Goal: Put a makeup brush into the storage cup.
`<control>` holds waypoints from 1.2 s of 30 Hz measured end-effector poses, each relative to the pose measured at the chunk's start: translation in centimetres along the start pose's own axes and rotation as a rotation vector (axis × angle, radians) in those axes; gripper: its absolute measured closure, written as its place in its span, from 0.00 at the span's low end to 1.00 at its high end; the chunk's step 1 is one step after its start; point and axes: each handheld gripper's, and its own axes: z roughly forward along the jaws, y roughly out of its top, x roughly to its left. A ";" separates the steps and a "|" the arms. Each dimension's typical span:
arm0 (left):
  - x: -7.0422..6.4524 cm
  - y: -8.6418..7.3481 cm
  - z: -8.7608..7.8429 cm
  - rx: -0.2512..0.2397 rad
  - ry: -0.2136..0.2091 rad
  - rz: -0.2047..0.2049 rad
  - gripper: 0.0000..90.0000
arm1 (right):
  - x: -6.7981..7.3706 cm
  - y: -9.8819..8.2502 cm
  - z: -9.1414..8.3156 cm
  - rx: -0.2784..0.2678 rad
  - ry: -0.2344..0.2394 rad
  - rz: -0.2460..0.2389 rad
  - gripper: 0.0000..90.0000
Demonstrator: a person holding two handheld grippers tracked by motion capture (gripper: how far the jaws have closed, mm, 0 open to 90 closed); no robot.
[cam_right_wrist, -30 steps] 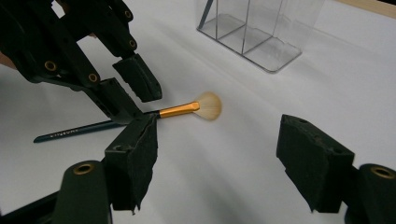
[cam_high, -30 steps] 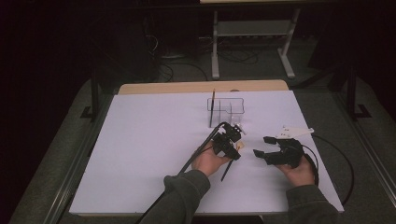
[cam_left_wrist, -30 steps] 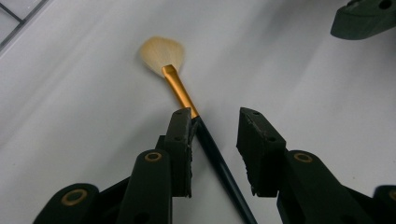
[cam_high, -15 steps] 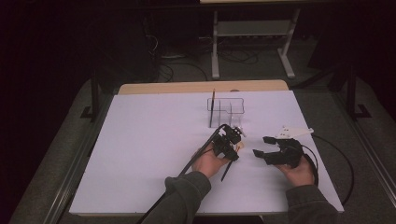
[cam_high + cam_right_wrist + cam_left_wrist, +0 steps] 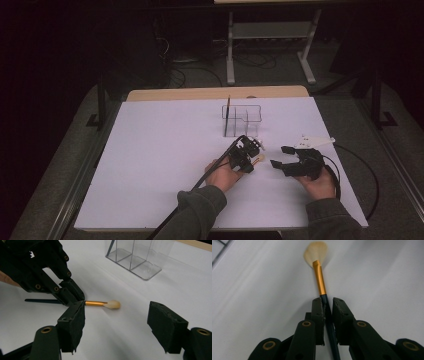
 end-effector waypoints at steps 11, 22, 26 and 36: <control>-0.1 0.1 0.0 0.010 0.000 0.046 0.92 | 0.0 0.0 0.3 0.005 0.007 0.001 0.33; 1.6 -1.0 -1.4 -0.038 -0.067 -0.017 0.92 | 0.3 0.1 0.7 0.019 0.026 -0.003 0.34; 1.7 -1.4 -2.1 -0.062 -0.081 -0.035 0.92 | 0.5 0.1 0.7 0.025 0.032 -0.004 0.34; 2.7 -3.0 -4.2 -0.127 -0.094 -0.045 0.92 | 0.9 0.3 0.9 0.033 0.054 -0.001 0.33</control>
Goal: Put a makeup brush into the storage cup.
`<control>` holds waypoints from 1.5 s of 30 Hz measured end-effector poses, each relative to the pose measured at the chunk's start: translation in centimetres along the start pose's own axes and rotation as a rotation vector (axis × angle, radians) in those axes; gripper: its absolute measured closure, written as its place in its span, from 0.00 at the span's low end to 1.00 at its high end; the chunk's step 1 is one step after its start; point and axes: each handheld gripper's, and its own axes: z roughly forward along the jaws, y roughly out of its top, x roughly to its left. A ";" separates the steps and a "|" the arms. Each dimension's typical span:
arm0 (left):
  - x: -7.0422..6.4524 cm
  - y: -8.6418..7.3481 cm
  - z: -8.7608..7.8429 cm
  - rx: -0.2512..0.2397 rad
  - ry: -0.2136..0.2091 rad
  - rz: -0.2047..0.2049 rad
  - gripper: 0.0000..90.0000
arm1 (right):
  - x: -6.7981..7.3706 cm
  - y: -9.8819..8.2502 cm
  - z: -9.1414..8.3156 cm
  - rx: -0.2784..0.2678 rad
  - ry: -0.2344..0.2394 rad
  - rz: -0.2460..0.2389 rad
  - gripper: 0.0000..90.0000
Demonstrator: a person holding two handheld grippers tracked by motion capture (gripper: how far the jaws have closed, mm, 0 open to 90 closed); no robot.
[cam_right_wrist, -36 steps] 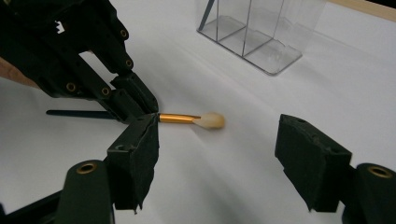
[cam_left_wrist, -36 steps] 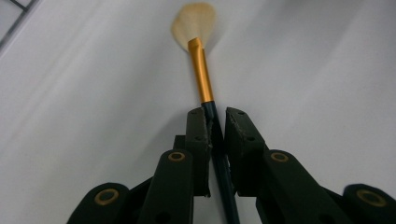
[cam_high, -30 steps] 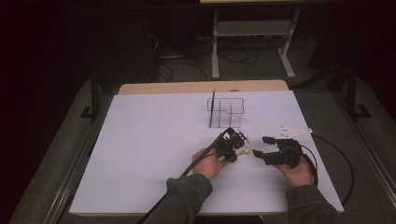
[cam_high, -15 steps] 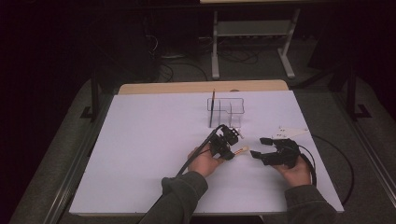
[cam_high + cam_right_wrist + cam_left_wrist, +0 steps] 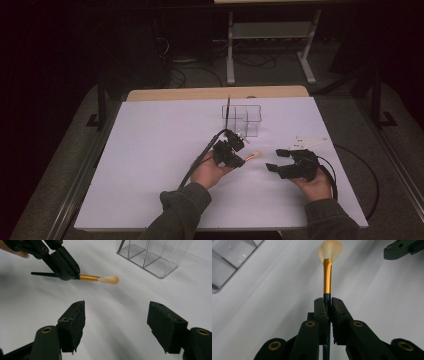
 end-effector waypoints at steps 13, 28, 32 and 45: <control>2.0 -3.5 -3.2 -0.090 -0.044 -0.053 0.92 | 1.2 1.1 1.1 0.028 0.049 -0.030 0.33; 3.7 -7.4 -7.5 -0.213 -0.070 -0.080 0.92 | 3.3 5.2 2.8 0.065 0.187 -0.033 0.32; 3.9 -7.9 -8.4 -0.243 -0.073 -0.088 0.92 | 3.8 6.4 2.9 0.052 0.216 -0.046 0.32; 3.7 -9.2 -11.3 -0.316 -0.069 -0.035 0.92 | 5.5 9.7 3.9 0.040 0.287 -0.092 0.33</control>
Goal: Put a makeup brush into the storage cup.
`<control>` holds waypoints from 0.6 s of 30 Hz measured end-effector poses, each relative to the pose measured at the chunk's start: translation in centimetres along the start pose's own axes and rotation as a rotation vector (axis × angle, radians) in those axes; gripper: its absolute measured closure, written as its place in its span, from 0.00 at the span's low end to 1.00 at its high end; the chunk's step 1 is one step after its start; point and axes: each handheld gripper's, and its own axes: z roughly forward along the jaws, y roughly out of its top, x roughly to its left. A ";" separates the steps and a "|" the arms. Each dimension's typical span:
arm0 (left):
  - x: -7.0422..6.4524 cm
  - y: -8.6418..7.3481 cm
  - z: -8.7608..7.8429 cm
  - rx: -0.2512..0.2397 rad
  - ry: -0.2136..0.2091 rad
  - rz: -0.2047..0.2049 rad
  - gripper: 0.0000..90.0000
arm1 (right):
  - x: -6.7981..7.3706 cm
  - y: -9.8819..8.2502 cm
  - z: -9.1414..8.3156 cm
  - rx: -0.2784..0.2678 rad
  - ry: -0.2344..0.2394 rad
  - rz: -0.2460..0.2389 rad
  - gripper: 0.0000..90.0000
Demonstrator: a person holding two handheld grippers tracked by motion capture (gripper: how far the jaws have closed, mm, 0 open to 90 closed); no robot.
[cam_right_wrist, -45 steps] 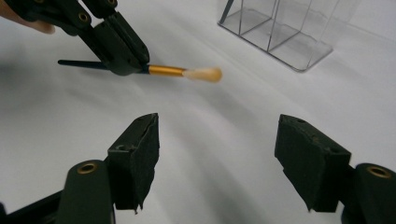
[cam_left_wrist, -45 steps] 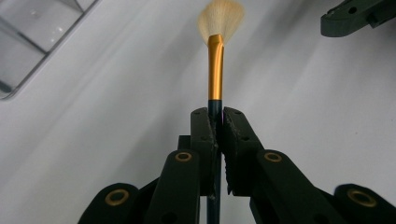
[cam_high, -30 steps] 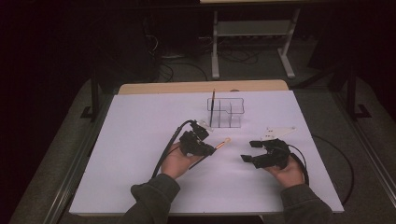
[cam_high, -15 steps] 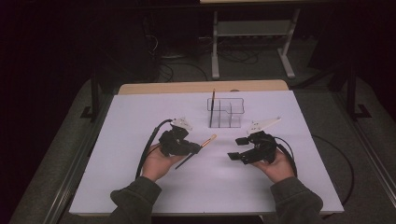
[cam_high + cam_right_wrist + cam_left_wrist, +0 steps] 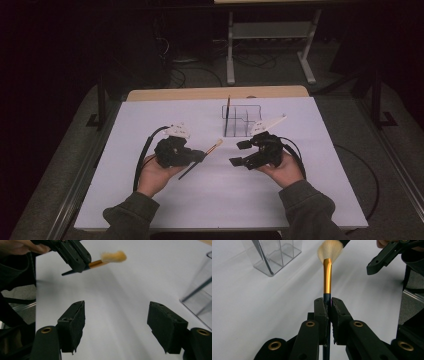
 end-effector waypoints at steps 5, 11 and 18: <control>-0.1 -0.1 -0.5 -0.011 -0.008 0.023 0.92 | 0.3 1.0 0.5 -0.005 0.051 0.002 0.33; -0.8 -0.3 -1.0 -0.044 -0.035 0.069 0.92 | 0.6 1.7 0.9 -0.012 0.098 -0.020 0.36; -1.7 -0.4 -0.9 -0.063 -0.065 0.125 0.92 | 1.1 2.5 1.3 -0.014 0.164 -0.041 0.40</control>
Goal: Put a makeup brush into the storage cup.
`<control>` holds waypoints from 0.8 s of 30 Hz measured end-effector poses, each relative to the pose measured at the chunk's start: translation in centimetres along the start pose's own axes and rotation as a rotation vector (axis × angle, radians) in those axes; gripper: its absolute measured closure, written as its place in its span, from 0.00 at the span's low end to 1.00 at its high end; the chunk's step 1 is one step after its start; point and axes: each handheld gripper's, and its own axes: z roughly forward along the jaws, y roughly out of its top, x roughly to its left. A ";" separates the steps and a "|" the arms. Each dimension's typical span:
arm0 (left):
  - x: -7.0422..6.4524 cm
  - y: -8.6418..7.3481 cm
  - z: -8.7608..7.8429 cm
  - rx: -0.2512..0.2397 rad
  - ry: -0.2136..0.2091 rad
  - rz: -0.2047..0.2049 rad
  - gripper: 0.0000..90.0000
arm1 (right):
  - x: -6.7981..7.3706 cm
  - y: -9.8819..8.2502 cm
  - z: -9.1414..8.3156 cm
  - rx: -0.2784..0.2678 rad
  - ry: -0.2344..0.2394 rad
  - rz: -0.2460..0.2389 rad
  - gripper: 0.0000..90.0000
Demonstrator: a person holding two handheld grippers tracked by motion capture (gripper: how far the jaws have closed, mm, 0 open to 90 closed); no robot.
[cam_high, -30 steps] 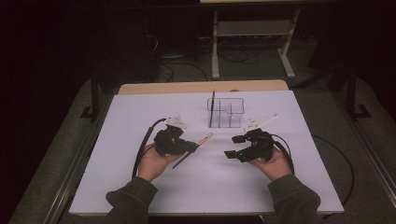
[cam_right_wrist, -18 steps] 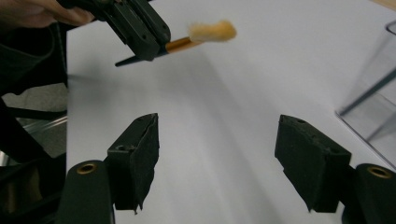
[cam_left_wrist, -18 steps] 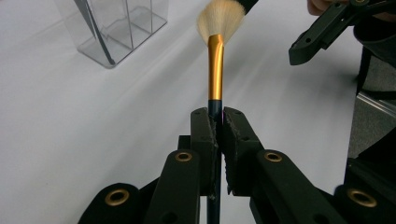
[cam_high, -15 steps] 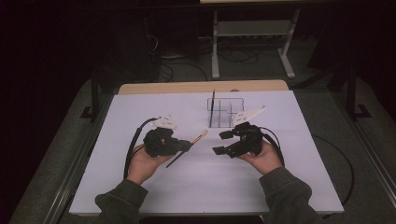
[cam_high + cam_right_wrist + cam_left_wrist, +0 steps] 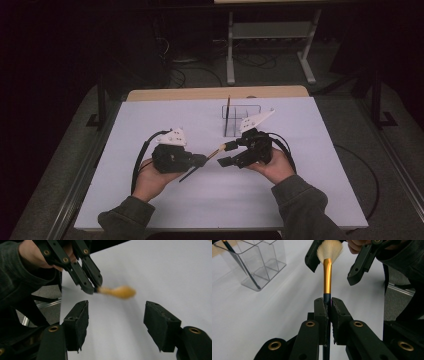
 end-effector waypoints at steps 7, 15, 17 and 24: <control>-0.2 -0.1 0.2 -0.007 -0.010 0.013 0.92 | 0.2 0.4 0.2 -0.016 0.057 -0.014 0.52; -0.3 -0.3 0.8 0.016 -0.028 0.029 0.92 | -0.1 0.4 0.3 -0.028 0.107 -0.008 0.72; -0.3 -0.3 0.9 0.018 -0.032 0.035 0.92 | -0.2 0.3 0.3 -0.030 0.118 -0.004 0.77; -0.4 -0.3 0.9 0.014 -0.034 0.043 0.93 | -0.8 0.2 0.2 -0.049 0.162 0.027 0.88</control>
